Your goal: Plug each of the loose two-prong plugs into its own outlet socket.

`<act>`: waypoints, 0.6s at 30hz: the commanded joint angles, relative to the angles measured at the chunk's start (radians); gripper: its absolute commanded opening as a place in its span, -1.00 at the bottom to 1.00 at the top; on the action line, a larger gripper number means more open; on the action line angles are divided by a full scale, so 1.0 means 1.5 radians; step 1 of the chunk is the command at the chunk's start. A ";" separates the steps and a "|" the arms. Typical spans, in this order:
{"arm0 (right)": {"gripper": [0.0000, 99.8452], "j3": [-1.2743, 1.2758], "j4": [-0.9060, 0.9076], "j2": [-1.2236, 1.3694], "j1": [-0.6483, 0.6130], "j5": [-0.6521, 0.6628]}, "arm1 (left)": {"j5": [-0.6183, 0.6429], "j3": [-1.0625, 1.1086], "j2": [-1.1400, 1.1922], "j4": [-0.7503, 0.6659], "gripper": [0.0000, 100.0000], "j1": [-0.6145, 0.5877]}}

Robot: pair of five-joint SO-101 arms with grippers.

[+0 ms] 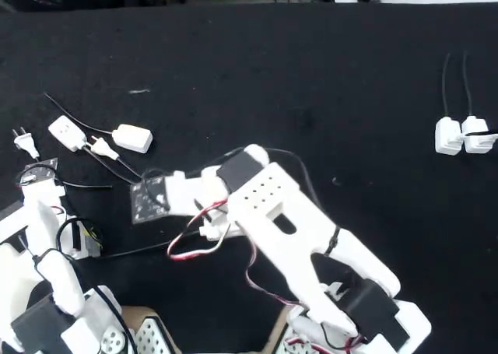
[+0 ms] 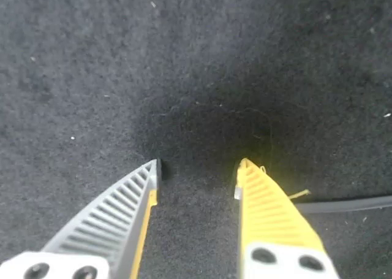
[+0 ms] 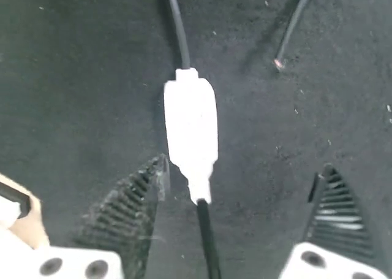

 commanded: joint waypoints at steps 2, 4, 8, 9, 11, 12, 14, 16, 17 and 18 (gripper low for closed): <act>-0.29 0.021 -0.044 0.048 -0.056 0.003 | 0.006 0.016 0.008 -0.018 -0.59 0.010; -0.29 0.020 -0.061 0.090 -0.057 0.003 | 0.006 0.016 0.008 -0.018 -0.59 0.009; -0.29 -0.008 -0.059 0.156 -0.054 0.005 | 0.006 0.016 0.008 -0.018 -0.59 0.009; -0.29 -0.013 -0.059 0.165 -0.051 0.005 | 0.006 0.016 0.008 -0.018 -0.59 0.009; -0.29 -0.020 -0.064 0.177 -0.047 0.006 | 0.006 0.016 0.008 -0.018 -0.59 0.009; -0.29 -0.023 -0.065 0.184 -0.045 0.006 | 0.006 0.016 0.008 -0.018 -0.59 0.009; -0.29 -0.028 -0.072 0.195 -0.039 0.006 | 0.006 0.016 0.008 -0.018 -0.59 0.009; -0.29 -0.026 -0.093 0.207 -0.024 0.006 | 0.006 0.016 0.008 -0.018 -0.59 0.009; -0.29 -0.025 -0.106 0.215 -0.016 0.006 | 0.006 0.016 0.008 -0.018 -0.59 0.009; -0.29 -0.025 -0.117 0.227 -0.007 0.006 | 0.006 0.016 0.008 -0.018 -0.59 0.009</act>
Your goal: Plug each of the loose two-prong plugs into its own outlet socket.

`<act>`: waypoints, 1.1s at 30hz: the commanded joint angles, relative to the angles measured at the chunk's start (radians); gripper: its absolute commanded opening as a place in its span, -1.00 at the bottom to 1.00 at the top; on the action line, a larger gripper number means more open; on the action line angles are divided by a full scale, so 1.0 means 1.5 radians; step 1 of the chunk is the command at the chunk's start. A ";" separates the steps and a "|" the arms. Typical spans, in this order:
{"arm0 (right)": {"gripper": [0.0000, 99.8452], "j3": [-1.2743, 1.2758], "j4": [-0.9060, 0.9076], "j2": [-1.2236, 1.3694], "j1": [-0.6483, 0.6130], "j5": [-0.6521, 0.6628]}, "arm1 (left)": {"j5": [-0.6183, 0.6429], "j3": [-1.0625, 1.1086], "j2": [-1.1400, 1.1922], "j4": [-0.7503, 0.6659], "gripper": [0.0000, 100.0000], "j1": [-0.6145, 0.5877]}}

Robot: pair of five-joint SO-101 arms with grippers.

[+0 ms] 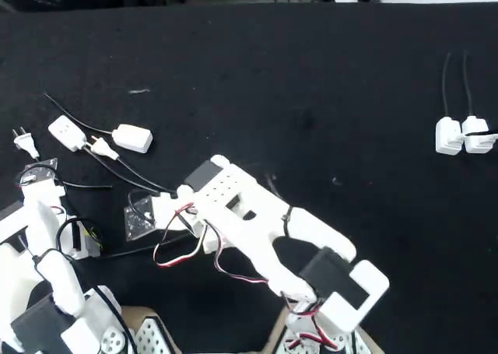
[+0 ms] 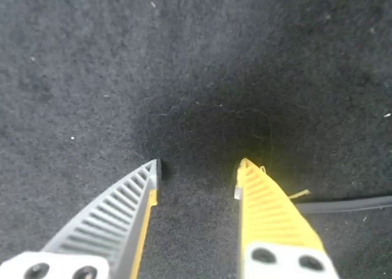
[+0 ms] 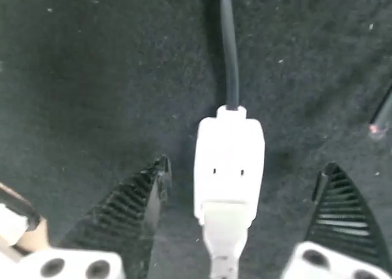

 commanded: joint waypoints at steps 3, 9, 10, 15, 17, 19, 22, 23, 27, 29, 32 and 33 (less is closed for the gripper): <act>-0.29 -0.033 -0.057 0.049 0.052 0.007 | 0.006 0.016 0.008 -0.018 -0.59 0.009; -0.31 -0.035 -0.057 0.078 0.053 0.007 | 0.006 0.016 0.008 -0.018 -0.59 0.009; -0.36 -0.035 -0.057 0.080 0.053 0.007 | 0.006 0.016 0.008 -0.018 -0.59 0.009; -0.96 -0.031 -0.071 0.078 0.053 0.004 | 0.006 0.016 0.008 -0.018 -0.59 0.009; -0.93 -0.031 -0.072 0.076 0.064 0.003 | 0.006 0.016 0.008 -0.018 -0.59 0.009; -0.99 -0.036 -0.068 0.074 0.073 0.003 | 0.006 0.016 0.008 -0.018 -0.59 0.009; -0.98 -0.031 -0.063 0.046 0.081 0.003 | 0.006 0.016 0.008 -0.018 -0.59 0.009; -0.98 -0.030 -0.056 0.031 0.086 0.003 | 0.006 0.016 0.008 -0.018 -0.59 0.009; -0.98 -0.031 -0.016 -0.036 0.120 -0.014 | 0.006 0.016 0.008 -0.018 -0.59 0.009; -0.98 -0.031 0.012 -0.067 0.145 -0.060 | 0.005 0.016 0.008 -0.018 -0.59 0.009; -0.98 -0.031 0.072 -0.109 0.182 -0.081 | 0.004 0.016 0.008 -0.018 -0.59 0.009; -0.98 -0.031 0.090 -0.124 0.192 -0.081 | 0.004 0.016 0.008 -0.018 -0.59 0.009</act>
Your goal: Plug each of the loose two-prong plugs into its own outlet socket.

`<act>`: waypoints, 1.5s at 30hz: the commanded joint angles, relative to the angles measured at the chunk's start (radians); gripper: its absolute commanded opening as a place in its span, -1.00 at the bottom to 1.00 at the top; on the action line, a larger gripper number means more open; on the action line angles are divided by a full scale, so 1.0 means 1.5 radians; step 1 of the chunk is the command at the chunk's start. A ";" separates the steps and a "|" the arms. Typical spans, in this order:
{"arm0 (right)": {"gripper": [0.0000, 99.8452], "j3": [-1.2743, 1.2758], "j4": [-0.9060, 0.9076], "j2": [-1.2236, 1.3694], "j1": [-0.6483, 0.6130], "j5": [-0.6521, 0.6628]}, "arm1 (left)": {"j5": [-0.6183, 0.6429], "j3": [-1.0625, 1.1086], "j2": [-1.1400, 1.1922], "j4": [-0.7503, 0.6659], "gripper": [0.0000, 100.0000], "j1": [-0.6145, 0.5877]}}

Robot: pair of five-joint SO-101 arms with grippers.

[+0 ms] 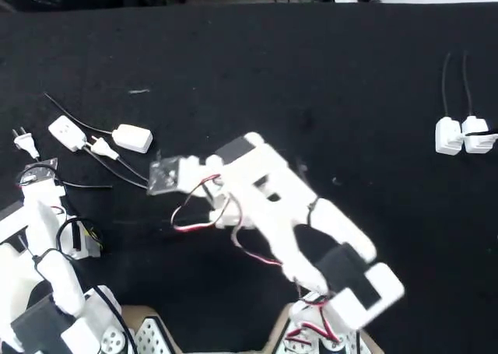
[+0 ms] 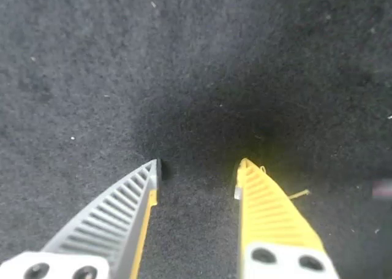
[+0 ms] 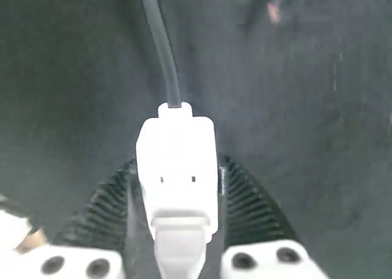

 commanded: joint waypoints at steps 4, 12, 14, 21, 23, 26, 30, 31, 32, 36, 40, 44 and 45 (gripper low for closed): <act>-0.98 -0.014 0.134 -0.161 0.092 -0.019 | 0.004 0.016 0.008 -0.018 -0.59 0.009; -0.98 -0.015 0.175 -0.347 0.195 -0.058 | 0.004 0.016 0.008 -0.018 -0.59 0.009; -0.98 -0.018 0.173 -0.369 0.255 -0.078 | 0.004 0.016 0.008 -0.018 -0.59 0.009; -0.98 -0.018 0.114 -0.360 0.525 -0.140 | 0.005 0.016 0.008 -0.018 -0.59 0.010; -0.98 -0.018 0.074 -0.344 0.587 -0.145 | 0.005 0.016 0.008 -0.018 -0.59 0.010; -0.98 -0.022 0.031 -0.307 0.649 -0.162 | 0.006 0.016 0.008 -0.018 -0.59 0.010; -0.98 -0.092 0.026 -0.232 0.694 -0.209 | 0.006 0.016 0.009 -0.018 -0.59 0.010; -0.98 -0.119 0.026 -0.209 0.701 -0.220 | 0.006 0.016 0.009 -0.018 -0.59 0.010; -0.98 -0.148 0.026 -0.183 0.707 -0.231 | 0.006 0.016 0.009 -0.018 -0.59 0.010; -0.98 -0.264 0.039 -0.072 0.712 -0.242 | 0.006 0.016 0.009 -0.018 -0.59 0.010; -0.98 -0.403 0.095 0.043 0.712 -0.242 | 0.006 0.017 0.009 -0.018 -0.59 0.010; -0.98 -0.576 0.179 0.150 0.720 -0.242 | 0.006 0.017 0.009 -0.018 -0.59 0.010; -0.98 -0.626 0.204 0.174 0.721 -0.242 | 0.006 0.017 0.009 -0.018 -0.59 0.010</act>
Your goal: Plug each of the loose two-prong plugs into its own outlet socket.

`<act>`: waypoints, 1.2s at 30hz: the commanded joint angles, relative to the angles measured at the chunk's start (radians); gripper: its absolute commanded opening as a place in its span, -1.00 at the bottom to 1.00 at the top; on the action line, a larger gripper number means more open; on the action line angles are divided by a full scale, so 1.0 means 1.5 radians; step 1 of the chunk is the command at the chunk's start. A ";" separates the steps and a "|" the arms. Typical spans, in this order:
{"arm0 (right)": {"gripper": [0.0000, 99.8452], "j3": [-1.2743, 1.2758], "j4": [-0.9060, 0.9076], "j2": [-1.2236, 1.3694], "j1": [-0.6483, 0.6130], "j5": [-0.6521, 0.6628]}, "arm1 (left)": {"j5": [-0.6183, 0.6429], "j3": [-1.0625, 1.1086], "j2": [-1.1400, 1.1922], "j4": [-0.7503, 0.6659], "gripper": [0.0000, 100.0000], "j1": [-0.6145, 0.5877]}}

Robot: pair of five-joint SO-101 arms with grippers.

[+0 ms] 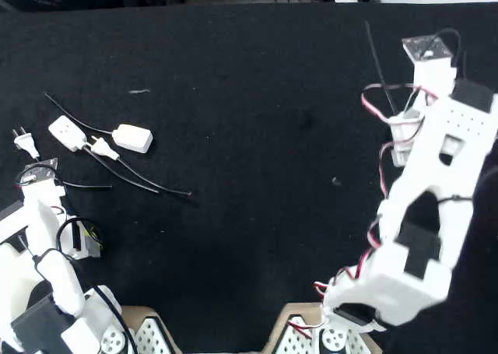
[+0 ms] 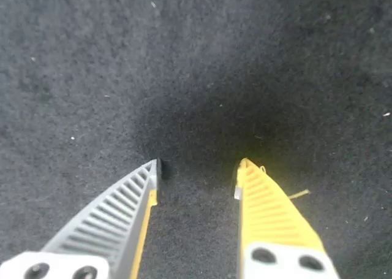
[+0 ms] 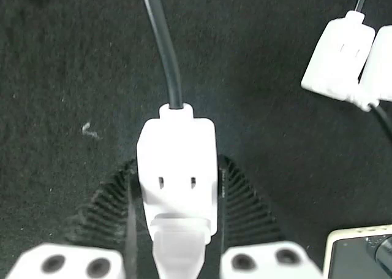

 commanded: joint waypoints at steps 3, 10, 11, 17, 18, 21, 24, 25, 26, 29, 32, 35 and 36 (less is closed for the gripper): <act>-0.98 -0.347 0.158 0.128 0.024 -0.005 | 0.006 0.017 0.009 -0.018 -0.59 0.010; -0.98 -0.494 0.179 0.195 0.030 -0.008 | 0.006 0.017 0.009 -0.018 -0.59 0.010; -0.98 -0.493 0.179 0.204 0.030 -0.008 | 0.006 0.017 0.009 -0.018 -0.59 0.010; -0.98 -0.501 0.176 0.304 0.034 -0.008 | 0.006 0.017 0.009 -0.018 -0.59 0.010; -0.98 -0.501 0.175 0.323 0.034 -0.008 | 0.006 0.017 0.009 -0.018 -0.59 0.010; -0.98 -0.501 0.152 0.368 0.036 -0.032 | 0.006 0.017 0.009 -0.018 -0.59 0.010; -0.98 -0.501 0.092 0.396 0.053 -0.088 | 0.006 0.017 0.009 -0.018 -0.59 0.010; -0.98 -0.501 0.076 0.404 0.056 -0.096 | 0.006 0.017 0.009 -0.018 -0.59 0.010; -0.98 -0.501 0.065 0.411 0.057 -0.096 | 0.006 0.017 0.009 -0.018 -0.59 0.010; -0.98 -0.502 0.046 0.431 0.057 -0.100 | 0.006 0.017 0.009 -0.018 -0.59 0.010; -0.98 -0.502 0.020 0.451 0.056 -0.099 | 0.006 0.017 0.009 -0.018 -0.59 0.010; -0.98 -0.502 0.006 0.470 0.056 -0.096 | 0.006 0.017 0.009 -0.018 -0.59 0.010; -0.98 -0.502 0.006 0.474 0.055 -0.096 | 0.006 0.017 0.009 -0.018 -0.59 0.010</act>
